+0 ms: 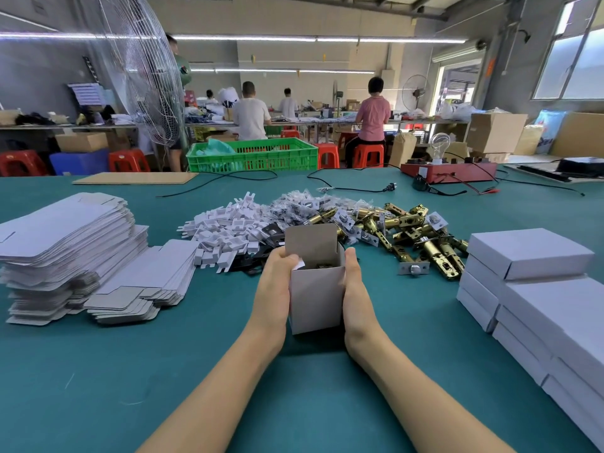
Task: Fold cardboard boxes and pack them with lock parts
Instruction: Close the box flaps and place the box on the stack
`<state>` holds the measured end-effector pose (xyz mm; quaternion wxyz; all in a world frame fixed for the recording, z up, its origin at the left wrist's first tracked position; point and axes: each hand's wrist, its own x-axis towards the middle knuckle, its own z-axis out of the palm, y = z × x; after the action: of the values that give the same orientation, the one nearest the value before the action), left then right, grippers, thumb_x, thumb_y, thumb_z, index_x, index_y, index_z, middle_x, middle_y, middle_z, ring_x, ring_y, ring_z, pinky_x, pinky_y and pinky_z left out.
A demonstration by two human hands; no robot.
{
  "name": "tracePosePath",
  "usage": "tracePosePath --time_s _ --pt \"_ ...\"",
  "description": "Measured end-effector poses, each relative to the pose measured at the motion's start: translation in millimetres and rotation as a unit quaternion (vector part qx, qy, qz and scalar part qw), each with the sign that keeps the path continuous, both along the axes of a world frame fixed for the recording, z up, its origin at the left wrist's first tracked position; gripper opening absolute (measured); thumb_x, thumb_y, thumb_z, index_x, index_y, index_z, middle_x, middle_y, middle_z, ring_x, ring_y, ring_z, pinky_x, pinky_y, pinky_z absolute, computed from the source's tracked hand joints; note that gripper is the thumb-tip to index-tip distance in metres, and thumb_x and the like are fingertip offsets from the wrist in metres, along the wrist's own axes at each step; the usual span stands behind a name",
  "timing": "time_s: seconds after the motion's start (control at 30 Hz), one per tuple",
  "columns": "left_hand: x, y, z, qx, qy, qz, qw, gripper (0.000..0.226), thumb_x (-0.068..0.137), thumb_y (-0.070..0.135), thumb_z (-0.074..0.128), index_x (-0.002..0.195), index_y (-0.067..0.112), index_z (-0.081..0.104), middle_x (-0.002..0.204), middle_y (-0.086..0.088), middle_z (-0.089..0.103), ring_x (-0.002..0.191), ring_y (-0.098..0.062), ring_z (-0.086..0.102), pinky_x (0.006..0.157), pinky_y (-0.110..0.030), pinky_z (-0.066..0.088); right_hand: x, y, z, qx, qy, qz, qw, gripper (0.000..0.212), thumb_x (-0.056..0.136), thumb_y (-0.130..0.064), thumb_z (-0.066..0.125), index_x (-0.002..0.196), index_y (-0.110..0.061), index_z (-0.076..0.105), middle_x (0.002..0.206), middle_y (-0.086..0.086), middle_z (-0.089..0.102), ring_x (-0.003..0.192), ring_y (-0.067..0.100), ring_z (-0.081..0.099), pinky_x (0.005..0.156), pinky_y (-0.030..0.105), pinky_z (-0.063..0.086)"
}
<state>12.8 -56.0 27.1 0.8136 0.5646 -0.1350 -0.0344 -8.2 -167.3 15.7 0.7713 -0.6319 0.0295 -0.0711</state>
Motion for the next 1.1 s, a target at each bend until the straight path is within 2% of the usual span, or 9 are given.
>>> tracePosePath --time_s 0.1,0.27,0.43,0.57,0.7,0.83,0.93,1.0,1.1 --pt "0.1 0.4 0.5 0.0 -0.029 -0.005 1.0 0.021 0.082 0.03 0.052 0.095 0.034 0.068 0.102 0.0 0.074 0.083 -0.014 0.07 0.065 -0.027 0.056 0.6 -3.3 4.7 0.045 -0.01 0.021 0.999 0.061 0.082 -0.074 0.041 0.11 -0.029 0.071 0.109 0.005 0.072 0.105 0.026 0.067 0.095 0.047 0.051" --pt "1.0 -0.6 2.5 -0.006 -0.034 -0.015 0.999 0.034 0.098 0.019 0.042 0.095 0.038 0.071 0.103 0.001 0.074 0.086 -0.013 0.07 0.071 -0.027 0.057 0.2 -8.9 12.3 0.101 0.017 0.049 0.994 0.038 0.085 -0.055 0.054 0.097 -0.026 0.076 0.101 0.006 0.074 0.083 0.019 0.071 0.069 0.03 0.057" --pt "-0.4 -1.8 9.7 -0.064 -0.023 -0.023 0.997 0.048 0.098 0.006 0.04 0.089 0.037 0.074 0.095 0.002 0.076 0.076 -0.01 0.071 0.061 -0.022 0.056 0.8 -5.7 18.7 0.069 -0.017 0.013 0.997 0.024 0.091 -0.029 0.05 0.108 -0.023 0.065 0.108 0.01 0.071 0.088 0.022 0.064 0.072 0.034 0.05" --pt "0.1 -1.3 10.5 -0.098 -0.01 -0.023 0.995 0.046 0.096 0.001 0.043 0.084 0.03 0.077 0.089 -0.001 0.076 0.071 -0.012 0.07 0.059 -0.023 0.056 -0.8 -6.7 27.4 0.059 -0.073 -0.007 0.996 0.035 0.093 -0.009 0.044 0.103 -0.036 0.064 0.103 0.004 0.07 0.08 0.016 0.061 0.063 0.027 0.051" --pt "-1.9 -3.7 7.7 -0.09 -0.016 -0.001 0.996 0.043 0.096 0.002 0.044 0.082 0.026 0.077 0.088 -0.002 0.075 0.072 -0.013 0.068 0.06 -0.022 0.055 -5.1 -6.5 32.3 0.106 -0.092 -0.001 0.99 0.034 0.093 -0.003 0.049 0.09 -0.029 0.071 0.087 0.001 0.072 0.068 0.011 0.062 0.055 0.021 0.05" --pt "-4.5 -2.5 7.8 -0.08 -0.027 -0.009 0.996 0.042 0.095 0.006 0.041 0.082 0.024 0.077 0.09 -0.003 0.074 0.081 -0.014 0.068 0.069 -0.023 0.055 -6.7 -9.6 34.2 0.157 -0.058 -0.022 0.986 0.022 0.088 -0.003 0.058 0.087 -0.016 0.076 0.078 0.004 0.071 0.065 0.016 0.057 0.057 0.023 0.042" --pt "-8.2 0.9 9.7 -0.088 -0.028 -0.041 0.995 0.031 0.092 0.025 0.046 0.091 0.018 0.077 0.098 -0.01 0.074 0.091 -0.021 0.069 0.077 -0.03 0.056 -5.8 -7.9 34.0 0.179 -0.055 -0.022 0.982 0.024 0.087 -0.001 0.057 0.081 -0.015 0.075 0.076 0.004 0.072 0.062 0.014 0.062 0.053 0.019 0.047" --pt "-11.7 -0.7 11.5 -0.069 -0.038 -0.022 0.997 0.037 0.086 0.041 0.057 0.099 0.011 0.075 0.107 -0.017 0.072 0.101 -0.033 0.067 0.089 -0.039 0.055 -6.8 -6.5 33.9 0.171 -0.061 -0.02 0.983 0.022 0.088 -0.001 0.055 0.084 -0.013 0.074 0.079 0.007 0.072 0.065 0.015 0.064 0.056 0.021 0.049" --pt "-13.2 -4.1 12.4 -0.04 -0.053 0.038 0.997 0.042 0.073 0.048 0.069 0.094 0.012 0.075 0.109 -0.023 0.069 0.113 -0.045 0.059 0.108 -0.057 0.04 -8.5 -9.4 32.8 0.175 -0.057 -0.005 0.983 0.023 0.087 -0.008 0.053 0.08 -0.014 0.074 0.086 0.011 0.071 0.071 0.019 0.064 0.064 0.025 0.049"
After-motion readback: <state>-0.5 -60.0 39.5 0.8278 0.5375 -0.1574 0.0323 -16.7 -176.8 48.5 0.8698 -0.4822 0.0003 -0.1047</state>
